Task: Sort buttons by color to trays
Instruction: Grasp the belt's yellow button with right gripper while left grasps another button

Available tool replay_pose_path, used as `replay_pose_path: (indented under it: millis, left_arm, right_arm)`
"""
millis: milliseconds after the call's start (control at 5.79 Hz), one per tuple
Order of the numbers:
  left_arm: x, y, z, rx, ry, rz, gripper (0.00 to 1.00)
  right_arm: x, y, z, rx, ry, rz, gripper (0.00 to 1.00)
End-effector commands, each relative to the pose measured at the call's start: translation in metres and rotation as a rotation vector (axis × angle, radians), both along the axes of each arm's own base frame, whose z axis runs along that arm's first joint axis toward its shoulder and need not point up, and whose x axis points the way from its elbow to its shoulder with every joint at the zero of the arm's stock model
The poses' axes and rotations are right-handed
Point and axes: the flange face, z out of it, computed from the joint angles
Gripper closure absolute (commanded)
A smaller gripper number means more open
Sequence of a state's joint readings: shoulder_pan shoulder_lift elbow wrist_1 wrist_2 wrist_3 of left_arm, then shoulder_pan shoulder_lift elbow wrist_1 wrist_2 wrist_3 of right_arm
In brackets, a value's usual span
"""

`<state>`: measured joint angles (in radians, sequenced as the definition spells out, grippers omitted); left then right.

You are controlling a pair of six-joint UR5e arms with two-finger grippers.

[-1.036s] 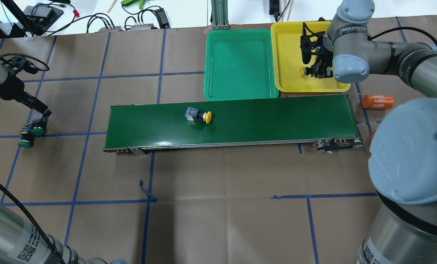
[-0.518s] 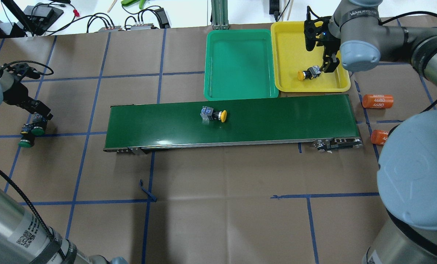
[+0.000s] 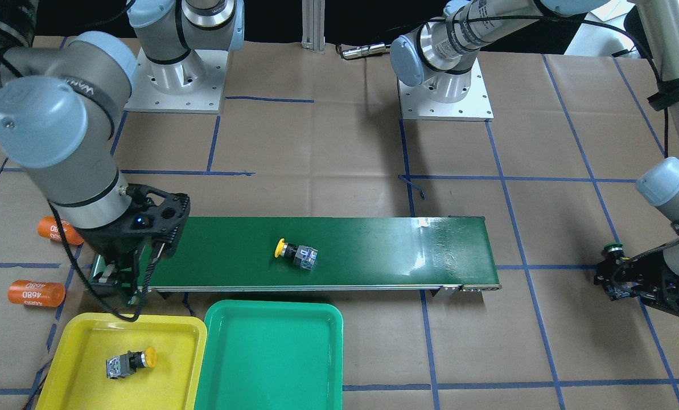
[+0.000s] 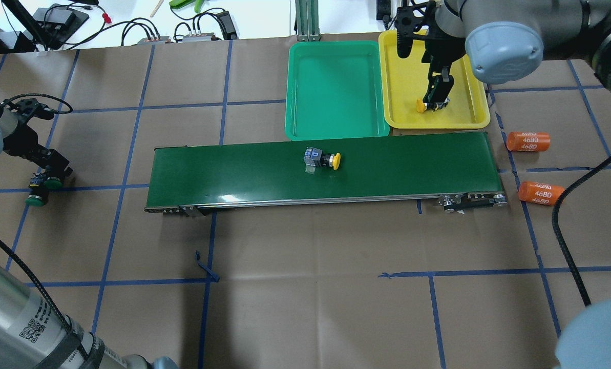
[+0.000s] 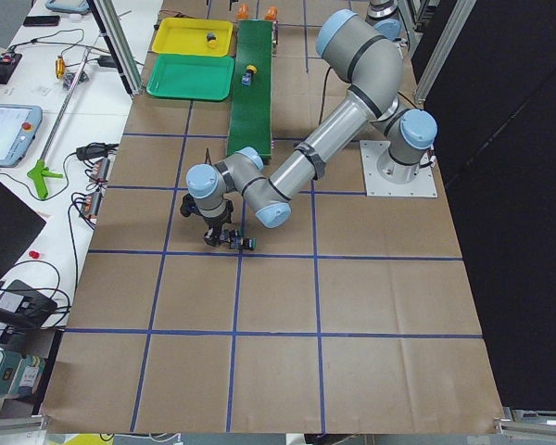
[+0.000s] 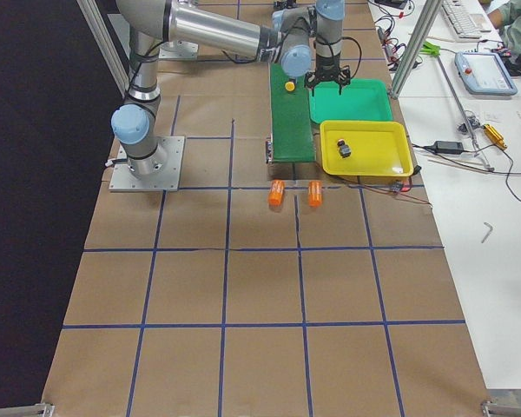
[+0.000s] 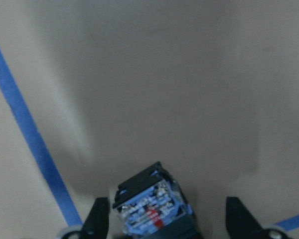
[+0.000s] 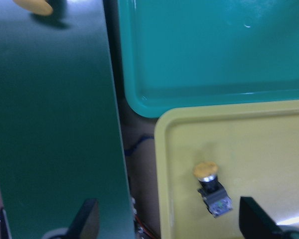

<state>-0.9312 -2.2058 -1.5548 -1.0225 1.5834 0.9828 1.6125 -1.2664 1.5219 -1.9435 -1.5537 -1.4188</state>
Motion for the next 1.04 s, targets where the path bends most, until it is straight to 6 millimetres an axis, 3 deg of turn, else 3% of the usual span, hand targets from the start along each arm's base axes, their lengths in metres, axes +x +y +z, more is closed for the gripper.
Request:
replay_pose_path:
  millis: [0, 173, 345, 518, 690, 863]
  left_arm:
    - [0.002, 0.005, 0.002, 0.002, -0.001, -0.004, 0.86]
    - [-0.004, 0.003, 0.008, -0.002, -0.004, -0.013, 1.00]
    - [-0.016, -0.003, 0.018, -0.015, 0.000, -0.030, 1.00]
    - [-0.050, -0.008, 0.059, -0.047, -0.015, -0.134, 1.00]
    - [-0.120, -0.015, 0.093, -0.027, -0.006, -0.293, 1.00]
    - [-0.174, -0.016, 0.119, -0.044, 0.001, -0.496, 1.00]
  right_arm:
    - [0.070, 0.052, -0.018, 0.073, -0.017, -0.025, 0.00]
    - [0.108, 0.081, -0.046, 0.129, -0.006, -0.009, 0.00]
    - [0.116, 0.091, -0.077, 0.106, -0.010, 0.016, 0.00]
    - [0.109, 0.098, -0.101, 0.052, -0.017, 0.058, 0.00]
    - [0.073, 0.083, -0.114, 0.011, 0.000, 0.116, 0.00]
    - [0.040, 0.077, -0.126, 0.040, -0.008, 0.057, 0.00]
